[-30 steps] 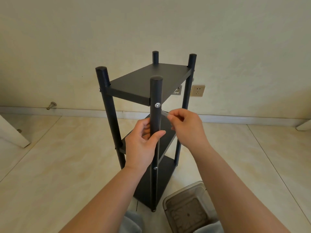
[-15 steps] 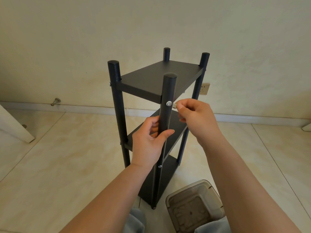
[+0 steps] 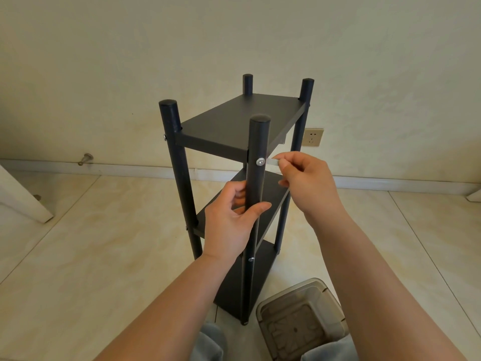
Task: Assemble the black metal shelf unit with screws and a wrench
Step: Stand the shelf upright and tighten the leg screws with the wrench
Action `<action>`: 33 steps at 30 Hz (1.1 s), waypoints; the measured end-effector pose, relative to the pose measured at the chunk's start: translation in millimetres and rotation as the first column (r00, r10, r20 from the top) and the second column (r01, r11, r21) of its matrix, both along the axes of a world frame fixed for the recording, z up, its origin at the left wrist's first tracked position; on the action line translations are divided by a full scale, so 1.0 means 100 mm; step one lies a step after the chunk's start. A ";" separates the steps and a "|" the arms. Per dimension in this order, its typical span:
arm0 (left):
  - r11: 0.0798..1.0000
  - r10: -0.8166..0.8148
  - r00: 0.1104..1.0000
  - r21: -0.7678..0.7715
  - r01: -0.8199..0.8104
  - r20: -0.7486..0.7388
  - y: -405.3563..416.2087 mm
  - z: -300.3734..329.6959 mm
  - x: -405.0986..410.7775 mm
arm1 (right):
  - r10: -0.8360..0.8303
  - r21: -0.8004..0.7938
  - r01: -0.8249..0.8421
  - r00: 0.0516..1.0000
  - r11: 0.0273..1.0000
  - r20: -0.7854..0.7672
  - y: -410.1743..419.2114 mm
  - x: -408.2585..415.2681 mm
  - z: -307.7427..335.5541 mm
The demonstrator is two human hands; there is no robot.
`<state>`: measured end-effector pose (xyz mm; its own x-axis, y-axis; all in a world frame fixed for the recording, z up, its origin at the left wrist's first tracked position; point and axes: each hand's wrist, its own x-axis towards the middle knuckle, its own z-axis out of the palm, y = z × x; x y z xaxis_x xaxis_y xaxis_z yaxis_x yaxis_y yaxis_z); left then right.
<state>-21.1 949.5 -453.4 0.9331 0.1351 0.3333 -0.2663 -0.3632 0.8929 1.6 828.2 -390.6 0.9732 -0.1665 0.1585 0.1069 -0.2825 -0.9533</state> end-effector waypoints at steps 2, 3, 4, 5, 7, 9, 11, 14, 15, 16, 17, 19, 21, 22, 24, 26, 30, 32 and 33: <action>1.000 0.005 1.000 0.003 -0.005 0.005 0.00 0.00 0.01 | 0.047 -0.008 -0.047 0.999 0.999 -0.015 0.01 -0.02 -0.01; 1.000 0.007 1.000 0.001 -0.007 0.010 0.00 0.00 0.01 | 0.079 -0.014 -0.079 0.997 0.997 -0.023 0.01 -0.03 -0.02; 1.000 0.008 1.000 -0.004 -0.008 0.015 0.00 0.00 0.02 | 0.108 -0.020 -0.109 0.994 0.994 -0.032 0.02 -0.03 -0.02; 1.000 0.009 1.000 -0.012 -0.009 0.021 0.00 0.00 0.02 | 0.134 -0.022 -0.135 0.990 0.991 -0.043 0.03 -0.03 -0.03; 1.000 0.010 0.999 -0.021 -0.009 0.034 0.01 0.00 0.02 | 0.171 -0.026 -0.173 0.983 0.985 -0.071 0.03 -0.02 -0.06; 1.000 0.010 0.999 -0.018 -0.010 0.047 0.02 0.00 0.03 | 0.182 -0.037 -0.186 0.979 0.982 -0.089 0.03 -0.01 -0.10; 0.999 0.018 0.999 -0.027 -0.017 0.051 0.04 0.00 0.05 | 0.159 -0.034 -0.163 0.983 0.986 -0.095 0.03 0.02 -0.16; 0.996 0.075 0.997 -0.054 -0.073 0.033 0.05 0.00 0.08 | 0.054 0.007 -0.053 0.984 0.999 -0.172 -0.02 0.09 -0.33; 0.994 0.096 0.995 -0.062 -0.094 0.029 0.05 0.01 0.09 | 0.028 -0.001 -0.029 0.975 1.000 -0.220 -0.05 0.12 -0.41; 0.991 0.113 0.993 -0.071 -0.111 0.027 0.06 0.02 0.11 | 0.011 -0.025 -0.019 0.962 1.000 -0.274 -0.09 0.15 -0.50; 0.989 0.124 0.992 -0.088 -0.121 0.022 0.08 0.04 0.13 | 0.007 -0.062 -0.029 0.944 0.998 -0.331 -0.14 0.17 -0.60; 0.984 0.133 0.991 -0.121 -0.131 0.009 0.14 0.08 0.19 | 0.026 -0.137 -0.097 0.894 0.986 -0.447 -0.23 0.18 -0.80; 0.982 0.138 0.990 -0.129 -0.137 0.005 0.20 0.12 0.26 | 0.040 -0.246 -0.212 0.828 0.946 -0.559 -0.27 0.19 -1.03; 0.982 0.139 0.990 -0.129 -0.137 0.005 0.22 0.14 0.30 | 0.040 -0.308 -0.280 0.796 0.909 -0.604 -0.26 0.19 -1.15; 0.983 0.144 0.990 -0.120 -0.141 0.010 0.24 0.15 0.35 | 0.052 -0.390 -0.394 0.756 0.833 -0.653 -0.17 0.18 -1.34; 0.982 0.156 0.988 -0.112 -0.154 0.013 0.24 0.15 0.38 | 0.084 -0.401 -0.438 0.752 0.805 -0.654 -0.04 0.17 -1.48; 0.980 0.169 0.985 -0.110 -0.167 0.015 0.25 0.14 0.41 | 0.155 -0.243 -0.383 0.761 0.891 -0.630 0.15 0.21 -1.56; 0.980 0.172 0.985 -0.107 -0.170 0.015 0.27 0.14 0.40 | 0.165 -0.198 -0.347 0.781 0.917 -0.603 0.19 0.24 -1.56; 0.980 0.173 0.985 -0.104 -0.171 0.017 0.27 0.13 0.40 | 0.167 -0.189 -0.335 0.793 0.923 -0.586 0.21 0.25 -1.55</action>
<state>18.8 976.8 -440.1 0.8843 0.3274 0.3329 -0.2309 -0.3129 0.9213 27.1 848.9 -545.3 0.9079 0.0638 -0.4142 -0.3065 -0.5730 -0.7601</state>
